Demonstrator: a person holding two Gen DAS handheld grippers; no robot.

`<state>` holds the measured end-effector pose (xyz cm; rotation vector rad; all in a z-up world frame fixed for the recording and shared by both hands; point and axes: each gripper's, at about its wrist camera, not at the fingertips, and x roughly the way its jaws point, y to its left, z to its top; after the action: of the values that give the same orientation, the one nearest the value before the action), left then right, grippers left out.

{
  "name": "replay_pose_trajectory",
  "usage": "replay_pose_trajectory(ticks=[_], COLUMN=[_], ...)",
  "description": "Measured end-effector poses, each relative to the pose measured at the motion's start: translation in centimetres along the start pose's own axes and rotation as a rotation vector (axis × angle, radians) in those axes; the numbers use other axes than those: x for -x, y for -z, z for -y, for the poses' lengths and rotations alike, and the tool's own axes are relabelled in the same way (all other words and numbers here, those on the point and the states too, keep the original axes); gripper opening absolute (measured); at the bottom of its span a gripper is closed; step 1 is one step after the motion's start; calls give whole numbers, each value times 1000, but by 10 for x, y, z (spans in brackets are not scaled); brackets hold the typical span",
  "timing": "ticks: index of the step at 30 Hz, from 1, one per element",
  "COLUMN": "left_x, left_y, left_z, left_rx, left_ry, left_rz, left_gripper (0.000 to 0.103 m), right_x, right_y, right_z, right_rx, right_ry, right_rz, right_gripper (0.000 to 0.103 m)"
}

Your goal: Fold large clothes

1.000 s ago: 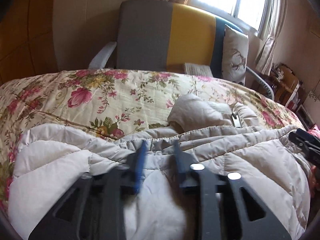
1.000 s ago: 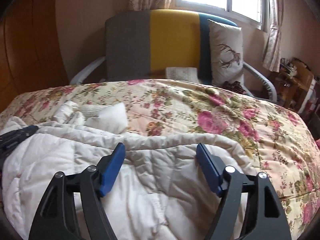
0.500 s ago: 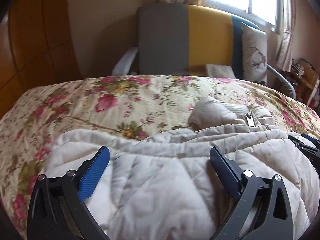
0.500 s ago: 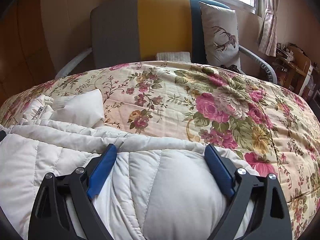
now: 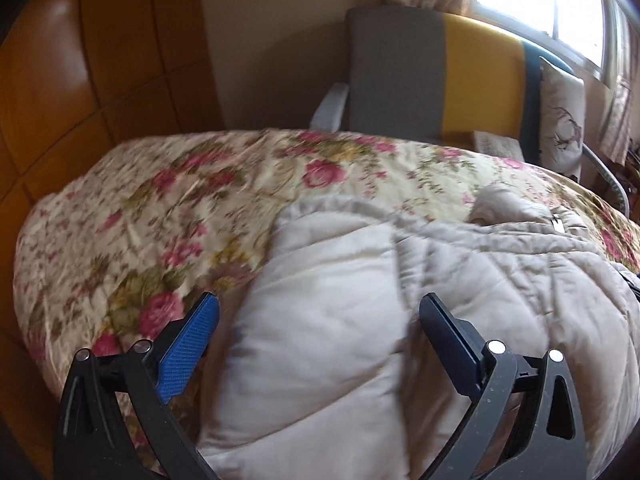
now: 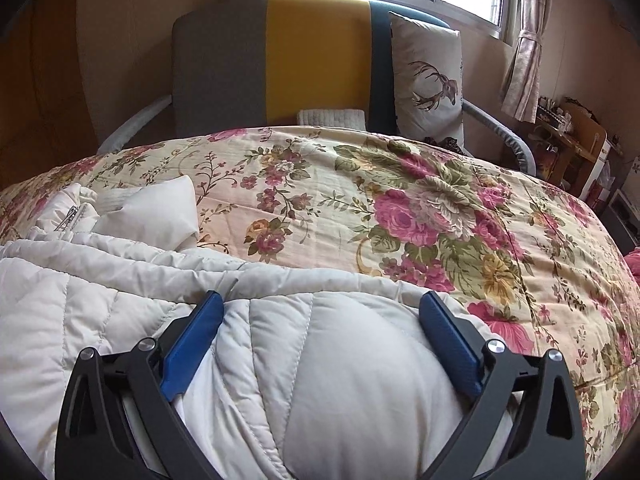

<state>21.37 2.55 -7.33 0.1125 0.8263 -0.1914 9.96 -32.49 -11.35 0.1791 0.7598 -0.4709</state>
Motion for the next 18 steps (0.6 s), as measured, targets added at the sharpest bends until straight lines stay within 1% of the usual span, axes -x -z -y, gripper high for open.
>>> replay_pose_trajectory(ticks=[1,3,6,7,9,11,13,14,18], left_x=[-3,-12,-27,-29,-29,-28,-27,-27,-26], left_y=[4,13,23,24,25,26,28,29,29], left_z=[-8,-23,-34,-35,-35,-33,-33,-34,-33], left_rx=[28,94,168,182,181,170,170,174,173], left_ry=[10,57,140,153,155,147,145,146,142], left_rz=[-16,-49,-91,-94,-92,-84,-76,-74,-69], left_gripper=[99,100,100,100,100,100,100,100,100], right_x=[1,1,1,1,4,17,43,58,115], right_y=[0,1,0,-1,-4,-7,-8,-7,7], right_z=[0,0,-2,-2,-3,-6,-10,-12,-28], right_rx=[0,1,8,11,23,50,50,40,8], right_ry=[2,2,6,7,17,68,122,113,-25], right_rz=[1,4,1,-6,-27,-41,-5,19,104], right_gripper=[99,100,100,101,101,101,101,101,101])
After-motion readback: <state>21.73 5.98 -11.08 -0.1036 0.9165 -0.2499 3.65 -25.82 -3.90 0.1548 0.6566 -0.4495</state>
